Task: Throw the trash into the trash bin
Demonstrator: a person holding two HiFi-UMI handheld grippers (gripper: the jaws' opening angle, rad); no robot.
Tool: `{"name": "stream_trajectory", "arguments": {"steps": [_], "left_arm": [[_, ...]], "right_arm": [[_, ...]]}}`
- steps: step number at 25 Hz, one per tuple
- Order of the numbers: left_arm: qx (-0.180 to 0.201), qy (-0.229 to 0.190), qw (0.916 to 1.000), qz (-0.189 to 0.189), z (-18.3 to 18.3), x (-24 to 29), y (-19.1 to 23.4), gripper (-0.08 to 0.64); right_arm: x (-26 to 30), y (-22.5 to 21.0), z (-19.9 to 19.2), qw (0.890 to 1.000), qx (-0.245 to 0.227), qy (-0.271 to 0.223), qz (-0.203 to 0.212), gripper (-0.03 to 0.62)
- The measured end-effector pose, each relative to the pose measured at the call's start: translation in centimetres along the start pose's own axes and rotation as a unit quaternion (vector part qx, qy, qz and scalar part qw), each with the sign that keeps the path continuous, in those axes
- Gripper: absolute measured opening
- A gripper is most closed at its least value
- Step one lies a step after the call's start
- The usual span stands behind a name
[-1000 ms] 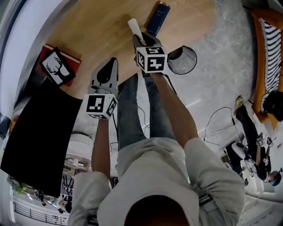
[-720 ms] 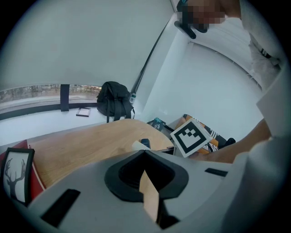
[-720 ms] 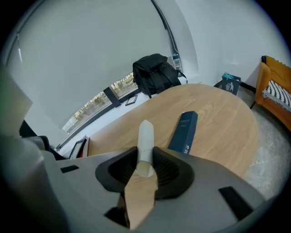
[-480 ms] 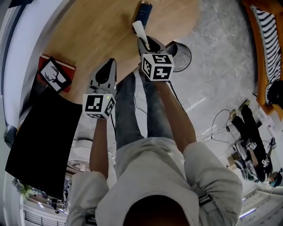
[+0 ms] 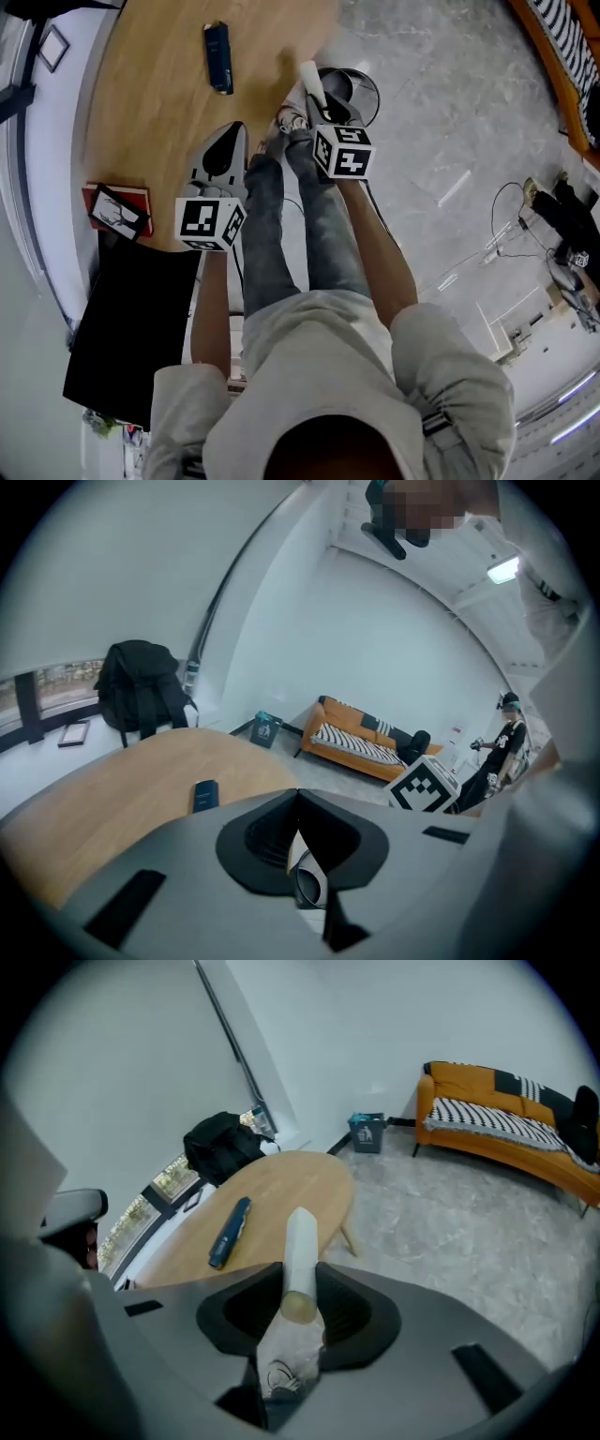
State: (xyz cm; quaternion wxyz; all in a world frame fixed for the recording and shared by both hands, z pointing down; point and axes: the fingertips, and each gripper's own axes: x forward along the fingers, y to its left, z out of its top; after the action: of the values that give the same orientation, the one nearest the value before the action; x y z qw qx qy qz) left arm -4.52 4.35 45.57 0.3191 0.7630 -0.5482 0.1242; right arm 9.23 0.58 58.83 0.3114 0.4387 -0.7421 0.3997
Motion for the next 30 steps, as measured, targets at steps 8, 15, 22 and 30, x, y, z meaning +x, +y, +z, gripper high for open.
{"name": "stream_trajectory", "arguments": {"steps": [8,15,22,30], "left_arm": [[0.053,0.038,0.9947,-0.080,-0.2,4.2,-6.4,0.017],[0.074,0.057,0.9900,-0.105,-1.0,5.7,-9.0,0.017],[0.072,0.060,0.9900,-0.105,-1.3,5.7,-9.5,0.017],[0.051,0.047,0.9947,-0.075,-0.9,4.4,-6.8,0.017]], "right_arm": [[-3.7,-9.4,-5.7,0.993,0.080,0.008,-0.084,0.134],[-4.4,-12.5,-7.4,0.991,0.079,0.008,-0.110,0.248],[-4.5,-12.3,-8.1,0.992,0.073,0.015,-0.102,0.273],[-3.3,-9.7,-5.8,0.996,0.032,0.014,-0.086,0.153]]}}
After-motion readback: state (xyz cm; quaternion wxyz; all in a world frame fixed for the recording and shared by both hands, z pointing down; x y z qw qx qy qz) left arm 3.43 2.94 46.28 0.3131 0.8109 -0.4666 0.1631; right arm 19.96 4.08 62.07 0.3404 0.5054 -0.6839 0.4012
